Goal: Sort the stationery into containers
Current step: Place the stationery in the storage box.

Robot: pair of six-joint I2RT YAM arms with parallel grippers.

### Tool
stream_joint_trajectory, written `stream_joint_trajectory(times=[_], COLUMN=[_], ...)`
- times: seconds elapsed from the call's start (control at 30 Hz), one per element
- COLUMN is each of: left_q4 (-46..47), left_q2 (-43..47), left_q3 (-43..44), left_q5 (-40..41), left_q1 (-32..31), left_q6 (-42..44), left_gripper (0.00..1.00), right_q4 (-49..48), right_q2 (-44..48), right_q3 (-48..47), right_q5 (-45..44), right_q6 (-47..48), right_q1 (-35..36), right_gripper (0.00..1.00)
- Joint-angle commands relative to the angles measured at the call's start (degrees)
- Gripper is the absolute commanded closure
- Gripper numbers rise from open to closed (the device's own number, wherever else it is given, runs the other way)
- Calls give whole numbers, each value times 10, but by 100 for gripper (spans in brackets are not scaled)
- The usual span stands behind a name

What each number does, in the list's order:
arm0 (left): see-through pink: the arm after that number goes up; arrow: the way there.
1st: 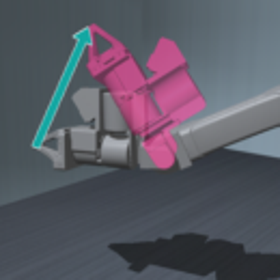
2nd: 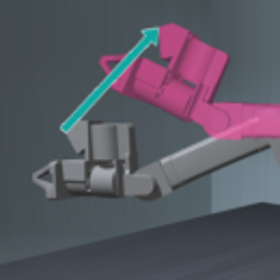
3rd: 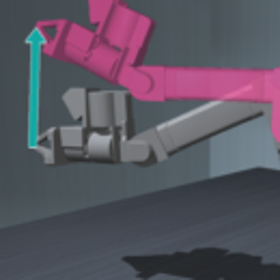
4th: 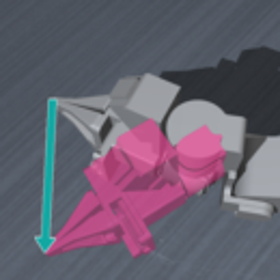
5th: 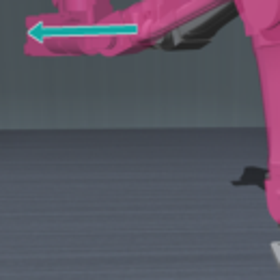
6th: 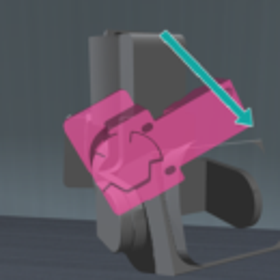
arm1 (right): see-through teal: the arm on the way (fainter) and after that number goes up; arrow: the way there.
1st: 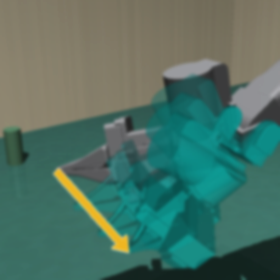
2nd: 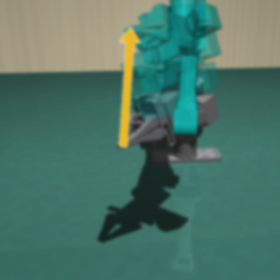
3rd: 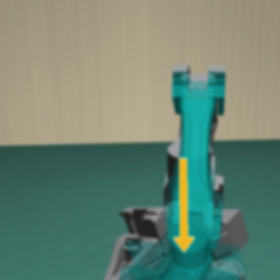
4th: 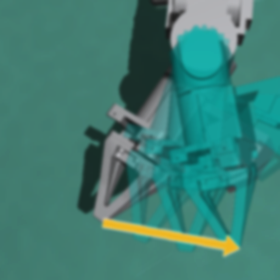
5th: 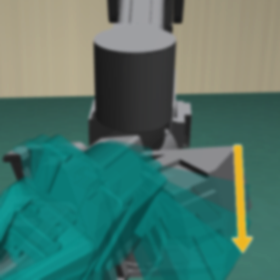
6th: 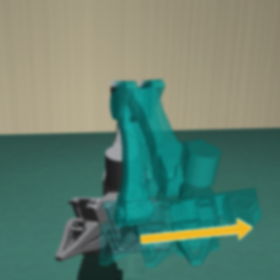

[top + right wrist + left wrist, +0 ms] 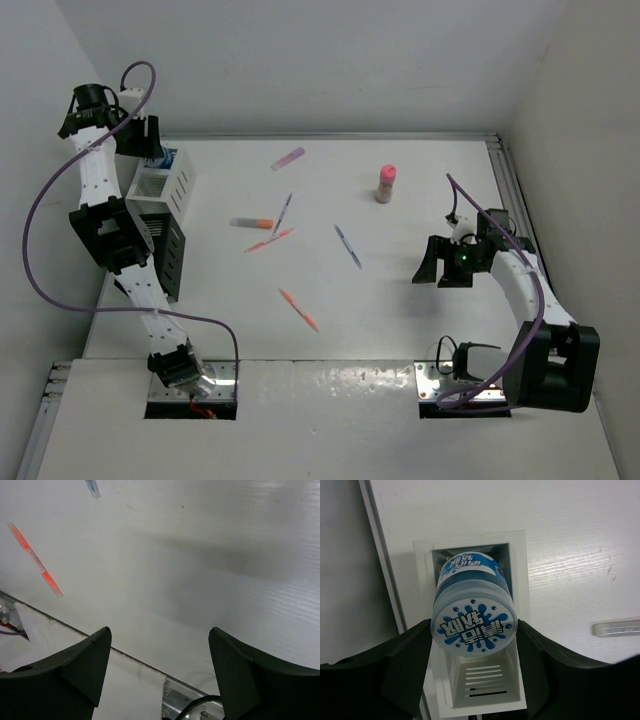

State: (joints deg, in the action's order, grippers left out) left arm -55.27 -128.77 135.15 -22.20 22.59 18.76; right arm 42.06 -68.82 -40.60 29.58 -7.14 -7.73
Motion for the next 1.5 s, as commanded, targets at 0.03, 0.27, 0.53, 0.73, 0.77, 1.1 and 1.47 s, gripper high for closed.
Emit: stream_joint_trajectory(times=[0.03,0.27,0.53,0.73,0.77,1.1,1.47], left_q4=[-17,-63,-92,-64,-40,250,278], left_q2=[41,12,-11,5,19,166,178], left_q3=[34,35,36,11,-1,-181,-198], left_q5=[18,53,74,44,22,-41,-78], left_q1=[4,-4,-11,-6,-4,23,53], left_q6=[-7,11,34,28,17,-120,-174], left_gripper=[100,100,100,90,61,26,0], right_q4=[-13,-6,-7,-9,-8,-15,-13], right_q2=[11,1,5,3,3,17,28], right_q3=[3,-5,-1,-1,-3,9,13], right_q5=[3,7,2,3,2,-1,0], right_q6=[-2,-2,-2,-5,-4,-5,-2], right_q1=[2,1,2,1,1,1,1], right_gripper=[23,23,23,23,23,22,22])
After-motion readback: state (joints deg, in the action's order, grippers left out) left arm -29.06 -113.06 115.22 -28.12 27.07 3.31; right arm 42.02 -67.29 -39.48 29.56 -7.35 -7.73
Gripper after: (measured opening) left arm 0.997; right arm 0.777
